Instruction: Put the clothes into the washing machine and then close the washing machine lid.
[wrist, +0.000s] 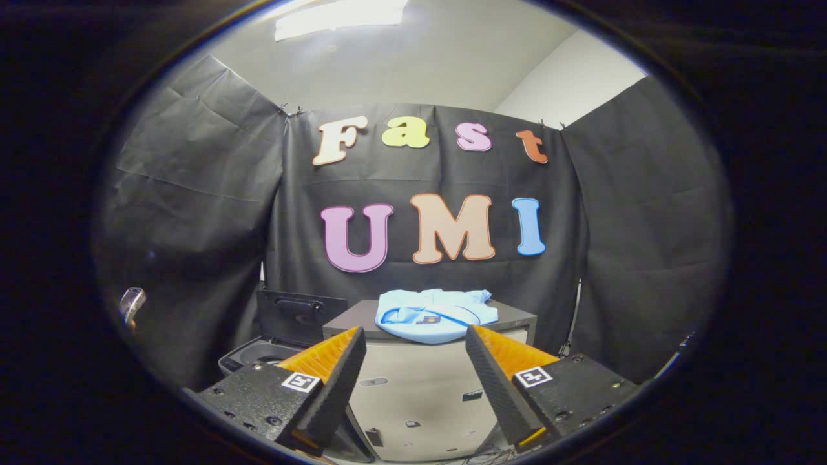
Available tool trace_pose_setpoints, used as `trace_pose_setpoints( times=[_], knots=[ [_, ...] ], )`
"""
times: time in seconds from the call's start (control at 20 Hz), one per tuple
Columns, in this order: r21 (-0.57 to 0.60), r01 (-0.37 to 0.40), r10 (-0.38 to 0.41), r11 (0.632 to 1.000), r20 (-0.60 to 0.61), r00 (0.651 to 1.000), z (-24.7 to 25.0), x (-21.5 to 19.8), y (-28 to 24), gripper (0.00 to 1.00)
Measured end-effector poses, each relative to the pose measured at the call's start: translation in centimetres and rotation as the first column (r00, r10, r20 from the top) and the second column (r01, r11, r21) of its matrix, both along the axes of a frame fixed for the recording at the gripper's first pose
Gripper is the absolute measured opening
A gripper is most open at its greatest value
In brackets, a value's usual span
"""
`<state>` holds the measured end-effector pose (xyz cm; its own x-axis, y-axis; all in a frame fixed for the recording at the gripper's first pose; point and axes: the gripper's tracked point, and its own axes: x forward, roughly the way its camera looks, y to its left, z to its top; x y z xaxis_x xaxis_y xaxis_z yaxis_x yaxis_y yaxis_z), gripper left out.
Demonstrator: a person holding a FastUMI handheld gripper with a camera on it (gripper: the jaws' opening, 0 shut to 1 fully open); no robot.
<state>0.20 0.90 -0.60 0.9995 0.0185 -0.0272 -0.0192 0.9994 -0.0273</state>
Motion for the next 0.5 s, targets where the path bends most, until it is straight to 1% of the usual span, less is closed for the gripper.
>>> trace_pose_setpoints(
  times=[0.5],
  knots=[
    [-0.011,-0.007,0.007,1.000,-0.006,1.000,-0.02,0.47,0.31,0.94]
  ],
)
